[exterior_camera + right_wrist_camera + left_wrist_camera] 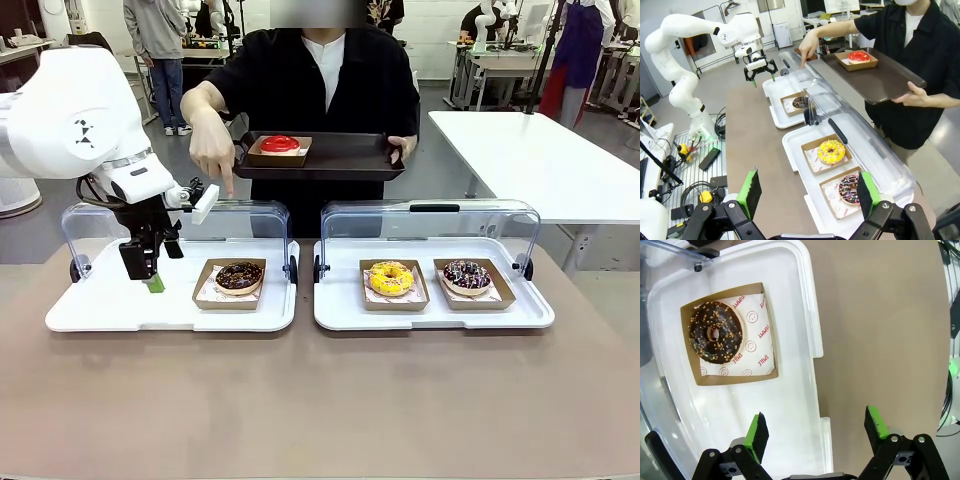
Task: Provide the desired donut to the person.
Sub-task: Pick up and lift the Paper togo box containing the Donut pointed at by the person.
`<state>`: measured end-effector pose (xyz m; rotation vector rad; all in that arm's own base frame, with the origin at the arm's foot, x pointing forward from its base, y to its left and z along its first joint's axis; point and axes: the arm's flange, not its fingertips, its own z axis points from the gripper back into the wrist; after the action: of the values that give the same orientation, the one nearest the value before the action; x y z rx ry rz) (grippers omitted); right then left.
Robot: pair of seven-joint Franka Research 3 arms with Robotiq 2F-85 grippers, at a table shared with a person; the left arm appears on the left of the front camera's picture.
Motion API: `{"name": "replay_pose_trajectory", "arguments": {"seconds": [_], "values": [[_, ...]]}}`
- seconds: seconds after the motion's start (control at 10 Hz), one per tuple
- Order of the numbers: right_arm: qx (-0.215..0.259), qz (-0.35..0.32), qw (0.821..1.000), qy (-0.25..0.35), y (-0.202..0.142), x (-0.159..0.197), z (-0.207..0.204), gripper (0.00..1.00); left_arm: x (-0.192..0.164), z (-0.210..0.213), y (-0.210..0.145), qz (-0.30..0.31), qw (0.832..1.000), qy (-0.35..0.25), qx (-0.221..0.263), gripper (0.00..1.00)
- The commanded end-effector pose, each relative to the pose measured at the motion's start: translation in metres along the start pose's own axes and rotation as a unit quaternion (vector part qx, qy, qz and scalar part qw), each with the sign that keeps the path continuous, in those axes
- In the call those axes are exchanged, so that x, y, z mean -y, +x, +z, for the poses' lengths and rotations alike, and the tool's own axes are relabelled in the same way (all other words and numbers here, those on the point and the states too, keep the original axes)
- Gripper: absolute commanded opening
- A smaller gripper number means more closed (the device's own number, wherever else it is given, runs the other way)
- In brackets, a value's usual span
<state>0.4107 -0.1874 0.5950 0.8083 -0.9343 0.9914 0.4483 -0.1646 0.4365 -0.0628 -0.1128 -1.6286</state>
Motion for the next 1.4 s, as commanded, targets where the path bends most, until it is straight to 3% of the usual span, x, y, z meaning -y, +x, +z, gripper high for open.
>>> {"name": "replay_pose_trajectory", "arguments": {"seconds": [0.0,0.5,0.8,1.3], "values": [[0.004,0.002,1.000,0.000,0.000,-0.001,-0.001,1.00,0.003,-0.002,0.001,0.006,1.000,0.008,-0.004,1.00],[0.004,0.002,1.000,0.000,0.000,-0.001,-0.001,1.00,0.001,-0.001,0.001,-0.001,1.000,0.000,-0.001,1.00],[0.004,0.002,1.000,0.000,0.000,-0.001,-0.001,1.00,-0.012,-0.037,0.025,-0.021,1.000,-0.005,-0.010,1.00],[0.004,0.002,1.000,0.000,0.000,-0.001,-0.001,1.00,-0.038,-0.071,0.037,-0.008,1.000,0.008,-0.021,1.00]]}}
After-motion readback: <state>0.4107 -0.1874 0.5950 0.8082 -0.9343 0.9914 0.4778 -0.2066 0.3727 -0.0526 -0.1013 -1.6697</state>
